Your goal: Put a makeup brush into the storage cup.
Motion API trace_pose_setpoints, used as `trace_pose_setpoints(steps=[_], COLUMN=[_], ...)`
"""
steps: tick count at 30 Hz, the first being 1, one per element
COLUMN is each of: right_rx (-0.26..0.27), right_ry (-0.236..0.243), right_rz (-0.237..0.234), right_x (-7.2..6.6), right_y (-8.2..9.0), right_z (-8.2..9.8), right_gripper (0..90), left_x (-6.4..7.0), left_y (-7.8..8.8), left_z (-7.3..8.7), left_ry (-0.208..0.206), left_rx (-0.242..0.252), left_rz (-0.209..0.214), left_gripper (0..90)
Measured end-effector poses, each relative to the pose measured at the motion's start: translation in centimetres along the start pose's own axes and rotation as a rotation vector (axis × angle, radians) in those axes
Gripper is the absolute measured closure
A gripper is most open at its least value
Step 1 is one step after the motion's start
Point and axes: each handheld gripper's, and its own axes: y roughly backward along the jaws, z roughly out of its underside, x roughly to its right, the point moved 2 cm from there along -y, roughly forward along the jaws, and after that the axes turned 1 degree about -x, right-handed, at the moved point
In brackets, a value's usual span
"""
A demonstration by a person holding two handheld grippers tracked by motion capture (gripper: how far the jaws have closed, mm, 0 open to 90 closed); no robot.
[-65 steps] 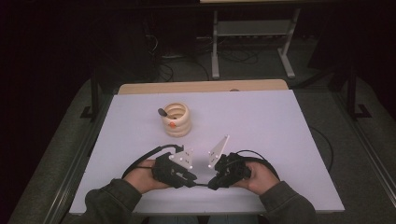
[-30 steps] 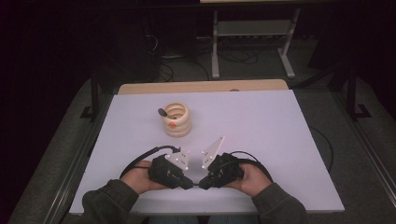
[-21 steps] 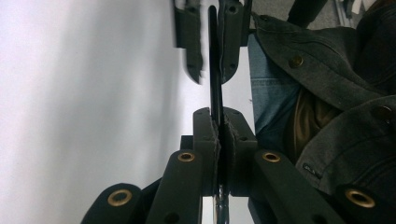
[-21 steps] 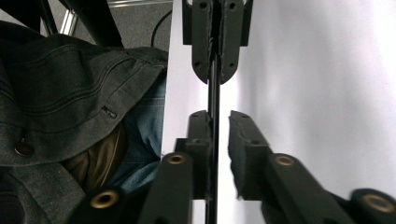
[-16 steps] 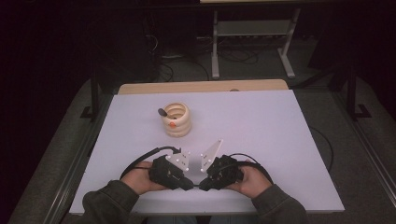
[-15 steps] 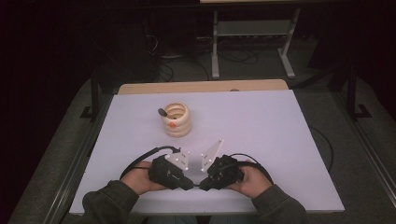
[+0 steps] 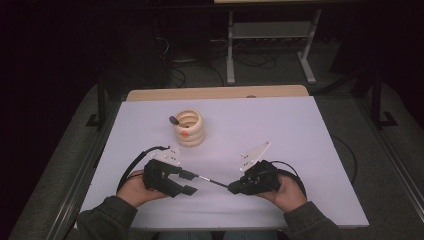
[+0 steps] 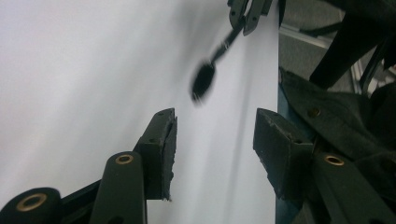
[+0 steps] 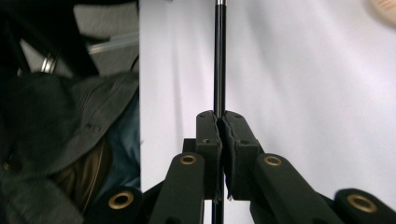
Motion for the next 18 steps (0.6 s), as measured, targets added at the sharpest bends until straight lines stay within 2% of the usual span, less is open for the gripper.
trace_pose_setpoints(steps=[4,7,9,12,16,18], right_rx=[0.047,0.065,0.104,0.128,0.122,0.116], right_ry=[-0.033,-0.054,-0.063,-0.076,-0.078,-0.077], right_rz=[0.024,0.045,0.056,0.051,0.067,0.066], right_x=[0.0,0.1,0.2,0.1,0.2,0.3], right_y=[0.3,0.2,0.1,-0.2,-0.8,-1.2], right_z=[-0.5,-0.8,-1.4,-1.8,-2.1,-2.1], right_gripper=[84.3,84.3,84.3,84.3,84.3,84.3], left_x=[0.2,0.2,0.1,-0.1,0.0,0.0], left_y=[-0.6,-0.8,-1.0,-1.1,-1.1,-1.2], left_z=[-0.6,-1.0,-1.7,-2.2,-2.7,-2.8], left_ry=[-0.016,-0.006,0.006,0.014,0.019,0.026], left_rx=[0.018,0.037,0.057,0.074,0.104,0.1], left_rz=[-0.021,-0.03,-0.045,-0.039,-0.03,-0.04], left_gripper=[54.6,60.3,63.1,65.0,68.5,69.7])
